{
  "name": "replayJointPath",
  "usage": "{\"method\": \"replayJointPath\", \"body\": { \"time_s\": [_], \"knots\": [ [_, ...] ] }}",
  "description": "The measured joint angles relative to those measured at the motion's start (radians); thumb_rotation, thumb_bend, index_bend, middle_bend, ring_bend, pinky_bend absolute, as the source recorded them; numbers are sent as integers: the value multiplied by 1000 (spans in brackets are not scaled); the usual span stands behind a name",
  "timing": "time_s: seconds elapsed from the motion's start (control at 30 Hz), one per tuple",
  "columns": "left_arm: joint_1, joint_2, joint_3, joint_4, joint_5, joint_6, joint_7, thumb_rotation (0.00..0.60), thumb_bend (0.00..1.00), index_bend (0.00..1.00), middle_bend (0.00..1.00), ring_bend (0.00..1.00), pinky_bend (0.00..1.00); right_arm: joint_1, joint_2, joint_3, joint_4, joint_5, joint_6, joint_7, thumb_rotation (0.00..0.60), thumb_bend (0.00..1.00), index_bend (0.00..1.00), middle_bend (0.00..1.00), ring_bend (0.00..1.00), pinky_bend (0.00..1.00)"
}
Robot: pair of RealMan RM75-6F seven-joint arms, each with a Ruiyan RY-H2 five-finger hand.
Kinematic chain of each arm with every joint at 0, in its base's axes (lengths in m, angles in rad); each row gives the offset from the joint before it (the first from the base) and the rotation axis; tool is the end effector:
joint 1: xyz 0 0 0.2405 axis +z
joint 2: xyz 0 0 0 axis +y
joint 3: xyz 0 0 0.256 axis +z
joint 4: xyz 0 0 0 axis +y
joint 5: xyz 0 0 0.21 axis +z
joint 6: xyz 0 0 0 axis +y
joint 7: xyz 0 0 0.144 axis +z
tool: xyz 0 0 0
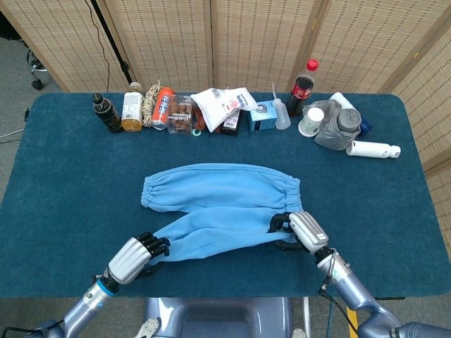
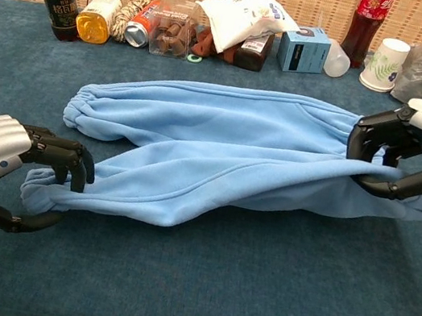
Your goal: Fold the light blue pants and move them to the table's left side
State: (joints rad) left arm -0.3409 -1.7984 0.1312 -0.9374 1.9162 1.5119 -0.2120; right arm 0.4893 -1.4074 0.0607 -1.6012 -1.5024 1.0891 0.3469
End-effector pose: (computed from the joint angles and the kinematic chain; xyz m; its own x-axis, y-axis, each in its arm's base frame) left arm -0.2349 0.1972 -0.0527 0.2942 0.1514 0.9437 0.7464 -0.6531 -0.1279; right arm -0.1942 -0.2664 0.0172 -0.0523 -0.4366 0.8981 -0.9430 -0.2744 -0.1883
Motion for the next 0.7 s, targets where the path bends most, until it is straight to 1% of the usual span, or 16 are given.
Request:
{"method": "replayJointPath", "body": {
  "time_s": [0.17,0.33,0.53,0.7],
  "knots": [
    [-6,-10,-13,7,-19,5,-8,600,335,617,497,560,465,-3,12,-4,-3,-8,9,6,600,667,661,545,503,661],
    [-18,7,-30,-21,-55,-15,-25,600,337,643,523,586,469,-2,26,-2,-8,-10,11,16,600,668,661,545,503,660],
    [-41,72,-62,-105,-92,-31,-42,600,330,656,531,592,470,3,53,5,-26,-17,17,24,600,668,661,545,503,661],
    [-68,153,-84,-201,-118,-72,-2,600,325,666,535,593,469,26,70,32,-39,13,-14,11,600,671,661,545,503,661]
  ]
}}
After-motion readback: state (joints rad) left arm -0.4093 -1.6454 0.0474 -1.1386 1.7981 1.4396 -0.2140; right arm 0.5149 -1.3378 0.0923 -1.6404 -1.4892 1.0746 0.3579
